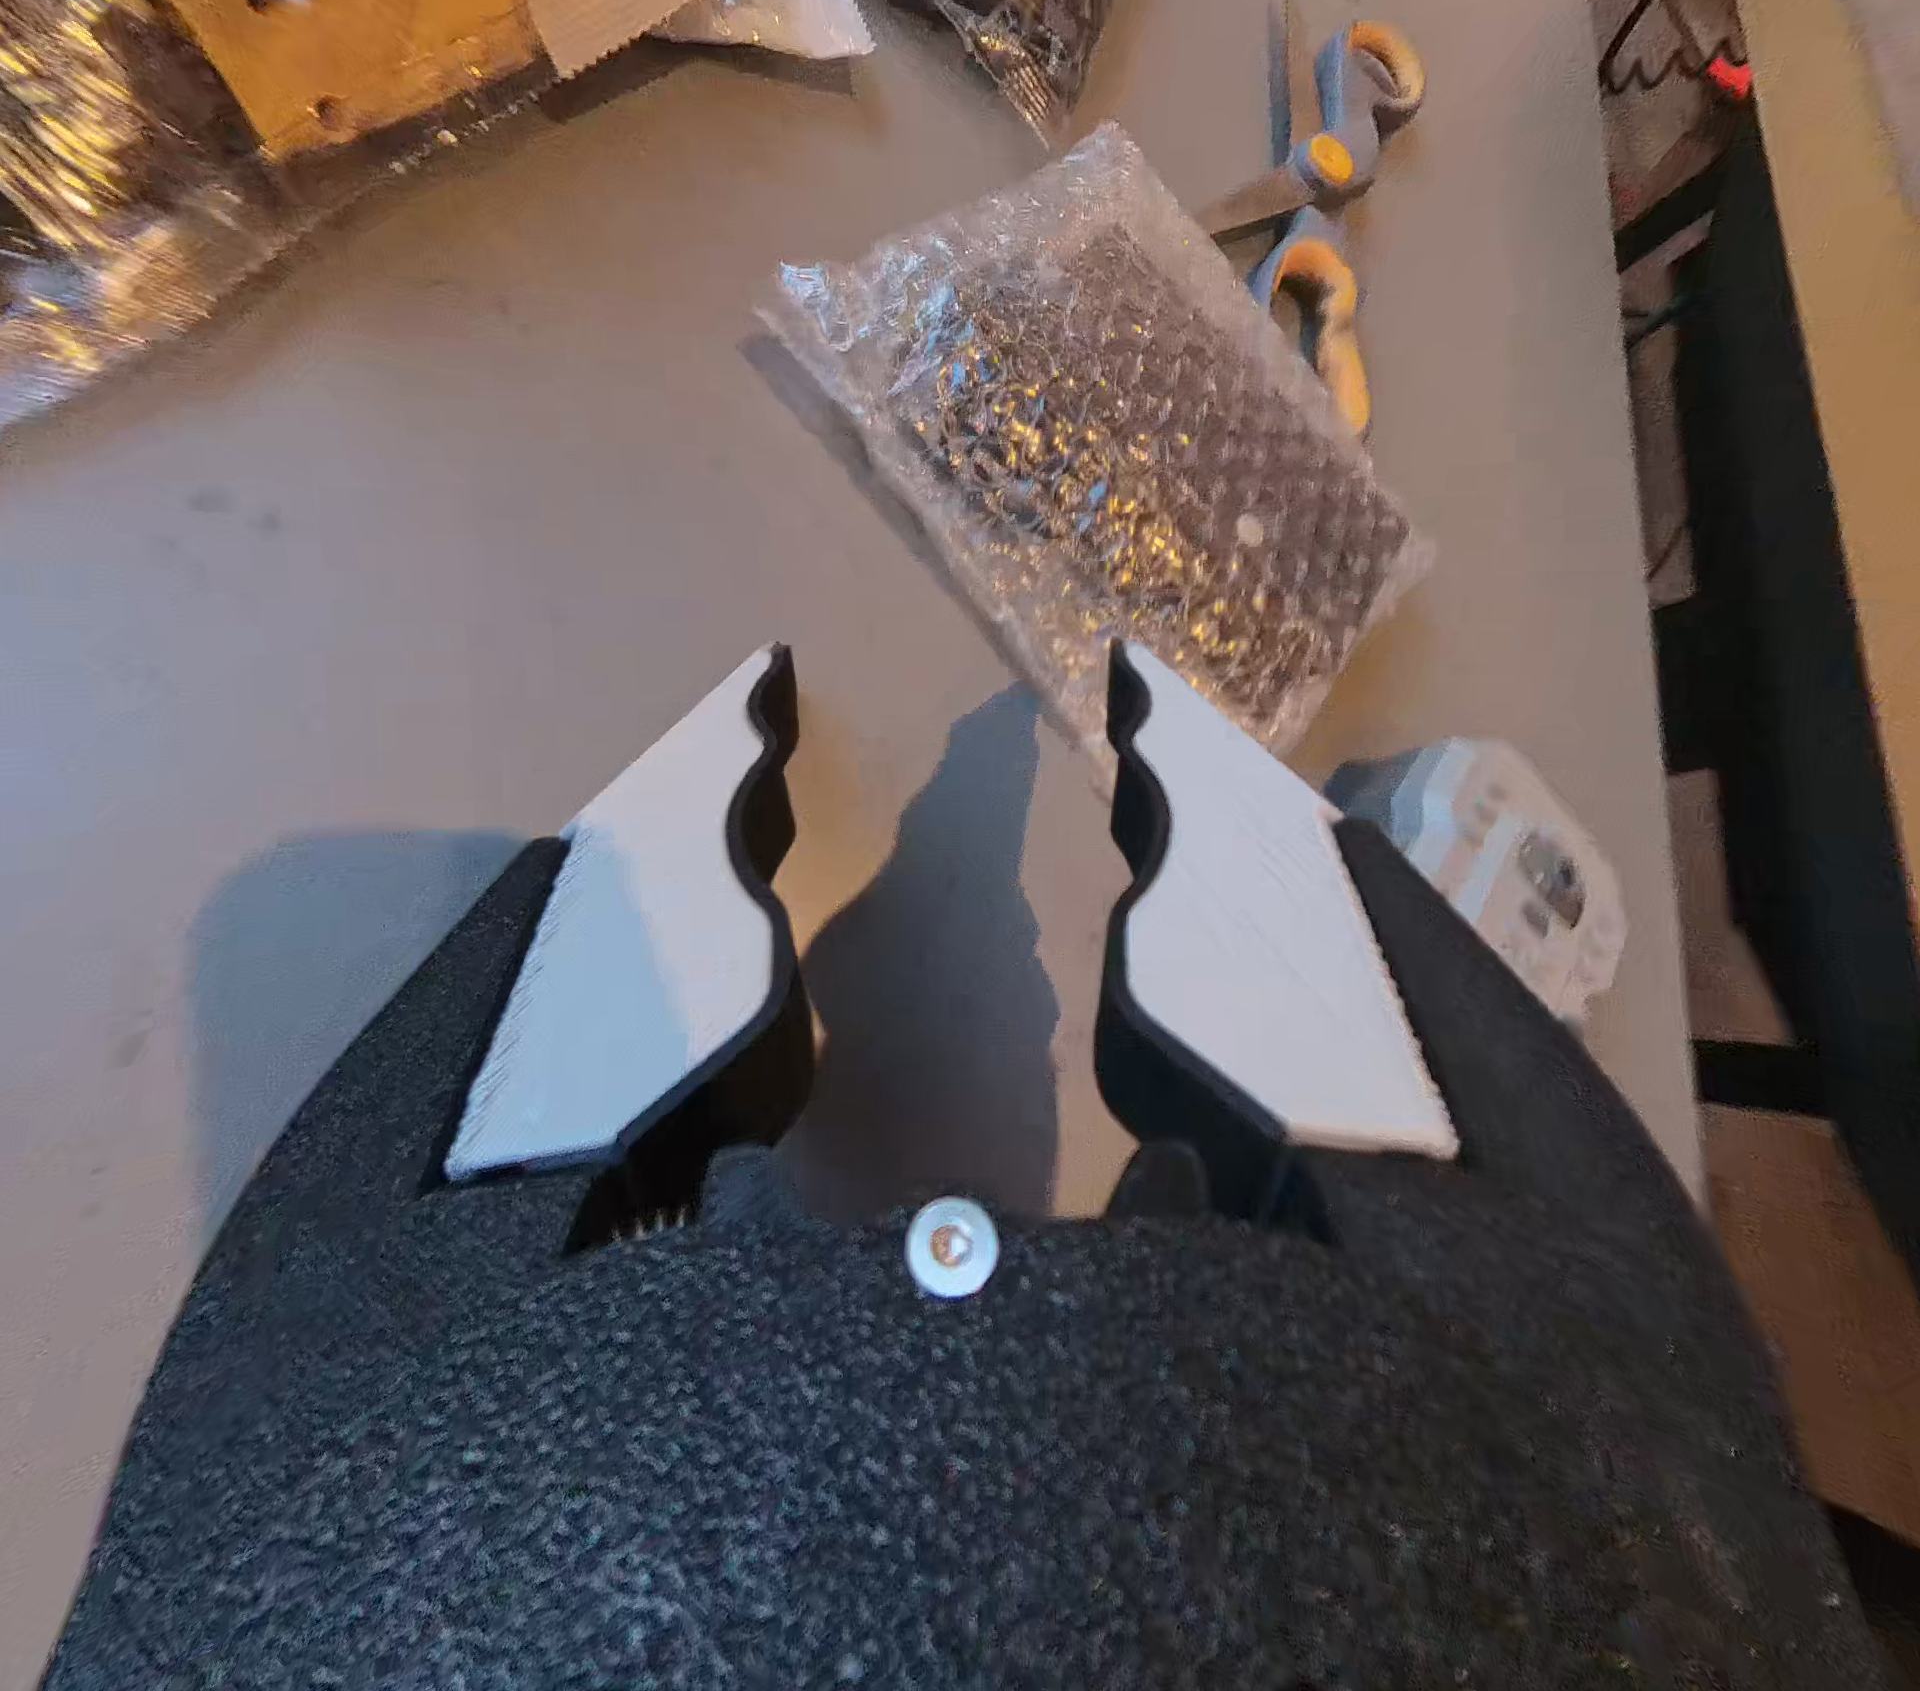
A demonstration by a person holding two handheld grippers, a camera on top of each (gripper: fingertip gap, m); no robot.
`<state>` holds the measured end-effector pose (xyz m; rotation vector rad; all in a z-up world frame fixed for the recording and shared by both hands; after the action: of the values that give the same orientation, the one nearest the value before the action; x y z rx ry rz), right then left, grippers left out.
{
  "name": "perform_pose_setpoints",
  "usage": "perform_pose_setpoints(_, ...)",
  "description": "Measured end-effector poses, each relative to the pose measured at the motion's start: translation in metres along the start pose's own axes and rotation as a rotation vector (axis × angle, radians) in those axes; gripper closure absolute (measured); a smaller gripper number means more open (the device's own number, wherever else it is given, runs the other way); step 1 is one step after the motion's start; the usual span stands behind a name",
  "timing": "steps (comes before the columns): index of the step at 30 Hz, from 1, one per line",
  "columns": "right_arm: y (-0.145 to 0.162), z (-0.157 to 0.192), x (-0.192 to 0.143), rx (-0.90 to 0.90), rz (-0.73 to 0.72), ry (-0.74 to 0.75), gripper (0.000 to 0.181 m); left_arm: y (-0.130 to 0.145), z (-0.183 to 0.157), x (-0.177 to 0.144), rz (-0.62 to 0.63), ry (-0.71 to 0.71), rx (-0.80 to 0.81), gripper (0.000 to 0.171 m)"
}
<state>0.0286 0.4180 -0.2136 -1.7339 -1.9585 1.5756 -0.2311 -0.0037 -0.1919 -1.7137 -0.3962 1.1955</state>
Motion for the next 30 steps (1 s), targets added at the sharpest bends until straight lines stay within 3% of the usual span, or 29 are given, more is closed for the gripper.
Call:
perform_pose_setpoints(6, -0.029, 0.0, 0.028, -0.219, 0.019, 0.065, 0.113, -0.004, 0.003, 0.002, -0.01, 0.007, -0.006, 0.109)
perform_pose_setpoints(12, -0.036, 0.002, 0.047, -0.36, 0.008, 0.102, 0.165, 0.003, 0.002, 0.003, 0.019, 0.022, -0.004, 0.11)
perform_pose_setpoints(13, -0.035, 0.002, 0.046, -0.401, -0.007, 0.144, 0.175, 0.004, 0.001, 0.002, 0.022, 0.019, 0.002, 0.11)
perform_pose_setpoints(15, -0.035, 0.004, 0.039, -0.423, -0.031, 0.177, 0.177, 0.006, 0.001, 0.0, 0.029, 0.012, 0.008, 0.11)
perform_pose_setpoints(20, -0.051, -0.013, -0.003, -0.27, -0.174, 0.137, 0.179, 0.006, 0.003, -0.006, 0.017, 0.007, -0.012, 0.113)
perform_pose_setpoints(23, -0.074, -0.042, -0.037, -0.036, -0.235, -0.032, 0.179, 0.004, 0.002, -0.007, 0.014, 0.009, -0.011, 0.113)
perform_pose_setpoints(26, -0.091, -0.061, -0.071, 0.201, -0.283, -0.343, 0.179, 0.003, 0.0, -0.005, 0.023, 0.007, 0.008, 0.113)
perform_pose_setpoints(30, -0.1, -0.053, -0.115, 0.285, -0.343, -0.653, 0.179, -0.001, -0.003, -0.003, 0.03, 0.028, 0.038, 0.114)
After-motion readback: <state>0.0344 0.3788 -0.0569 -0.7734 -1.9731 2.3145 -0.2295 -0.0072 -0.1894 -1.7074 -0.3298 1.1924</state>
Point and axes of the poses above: each gripper's, where its closed fingertips meet, x out along the fingers, y out of its underside, z = x × y across the jaws, the point moved 10 cm from there along -x, back along the fingers, and after that the axes turned 10 degrees about y, right-handed, at the moved point
